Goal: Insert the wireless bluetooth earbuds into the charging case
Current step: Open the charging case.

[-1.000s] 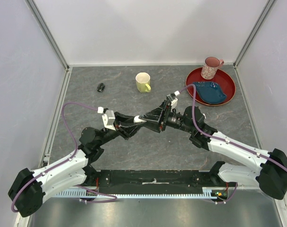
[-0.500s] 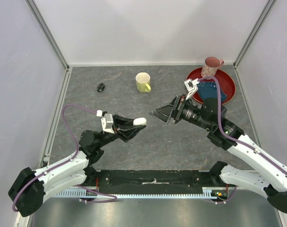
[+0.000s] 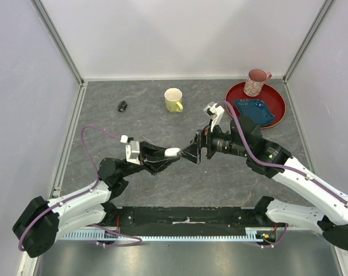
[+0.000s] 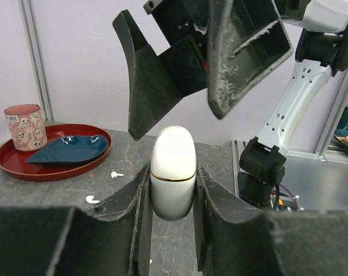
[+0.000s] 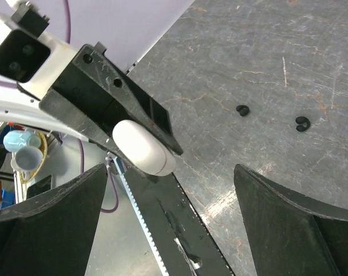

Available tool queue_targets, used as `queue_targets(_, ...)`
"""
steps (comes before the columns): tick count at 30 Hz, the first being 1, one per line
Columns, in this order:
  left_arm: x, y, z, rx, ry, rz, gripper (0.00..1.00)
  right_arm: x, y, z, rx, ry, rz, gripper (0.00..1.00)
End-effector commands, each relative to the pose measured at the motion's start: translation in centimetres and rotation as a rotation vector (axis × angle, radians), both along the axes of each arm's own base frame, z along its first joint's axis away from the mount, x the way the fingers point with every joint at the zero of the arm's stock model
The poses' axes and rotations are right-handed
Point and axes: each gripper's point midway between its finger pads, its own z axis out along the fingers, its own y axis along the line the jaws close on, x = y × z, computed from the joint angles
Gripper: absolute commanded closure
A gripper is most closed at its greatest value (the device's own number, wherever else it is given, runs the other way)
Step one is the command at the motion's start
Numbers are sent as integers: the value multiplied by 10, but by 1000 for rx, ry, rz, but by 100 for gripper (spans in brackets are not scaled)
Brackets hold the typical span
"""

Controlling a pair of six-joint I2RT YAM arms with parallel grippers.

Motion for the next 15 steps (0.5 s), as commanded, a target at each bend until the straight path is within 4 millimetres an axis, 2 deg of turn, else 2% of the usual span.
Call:
queue_targets(1, -8, 3, 32, -82, -78, -21, 98, -6, 6, 18, 2, -76, 47, 2)
queue_targets(8, -10, 3, 33, -83, -85, -28, 98, 0, 6, 10, -24, -70, 13, 3)
queue_targets(15, -14, 2, 34, -75, -99, -55, 98, 5, 8, 13, 4, -66, -22, 2)
